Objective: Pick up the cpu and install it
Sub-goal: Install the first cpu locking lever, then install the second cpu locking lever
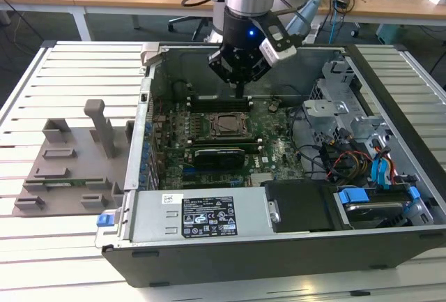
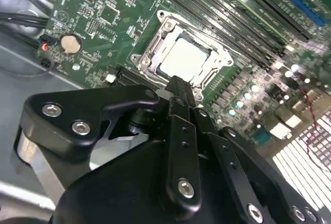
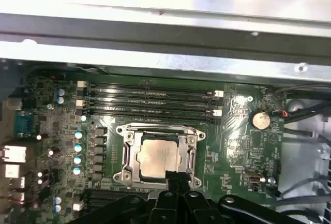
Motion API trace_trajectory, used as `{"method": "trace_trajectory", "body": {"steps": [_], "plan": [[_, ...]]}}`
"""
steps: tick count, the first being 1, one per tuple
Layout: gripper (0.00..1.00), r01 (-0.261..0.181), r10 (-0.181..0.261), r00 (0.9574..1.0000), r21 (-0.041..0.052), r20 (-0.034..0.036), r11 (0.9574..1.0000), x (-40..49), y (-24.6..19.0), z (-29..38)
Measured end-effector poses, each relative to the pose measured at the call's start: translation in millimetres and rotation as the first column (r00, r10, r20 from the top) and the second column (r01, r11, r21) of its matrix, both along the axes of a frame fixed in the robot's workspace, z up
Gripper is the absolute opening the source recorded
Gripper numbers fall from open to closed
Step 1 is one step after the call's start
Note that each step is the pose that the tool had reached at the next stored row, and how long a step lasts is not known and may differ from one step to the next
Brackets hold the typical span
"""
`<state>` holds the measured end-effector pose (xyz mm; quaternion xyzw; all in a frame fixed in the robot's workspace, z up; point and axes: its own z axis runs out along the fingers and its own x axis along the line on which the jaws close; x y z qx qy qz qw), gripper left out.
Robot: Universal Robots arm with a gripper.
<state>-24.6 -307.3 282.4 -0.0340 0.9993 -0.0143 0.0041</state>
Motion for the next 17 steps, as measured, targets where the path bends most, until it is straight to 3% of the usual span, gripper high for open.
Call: {"method": "trace_trajectory", "body": {"steps": [1,2,11,13,14,15,16,17], "plan": [[0.11,0.000,0.000,1.0000,-0.0007,0.0000,1.0000,0.0,0.0,11.1],[0.11,0.000,0.000,1.0000,-0.0001,0.0001,1.0000,0.0,0.0,13.4],[0.11,0.000,0.000,1.0000,0.0028,0.0000,1.0000,0.0,-0.2,13.5],[0.11,0.000,0.000,1.0000,0.0074,0.0000,1.0000,0.0,-1.0,13.5],[0.11,0.000,0.000,1.0000,0.0161,0.0000,0.9999,0.0,-1.5,13.5],[0.11,0.000,0.000,1.0000,0.0347,-0.0001,0.9994,0.0,-2.4,13.5],[0.11,0.000,0.000,1.0000,0.0605,0.0000,0.9982,0.0,-3.5,13.4],[0.11,0.000,0.000,1.0000,0.0779,0.0000,0.9970,0.0,-4.4,13.4]]}}
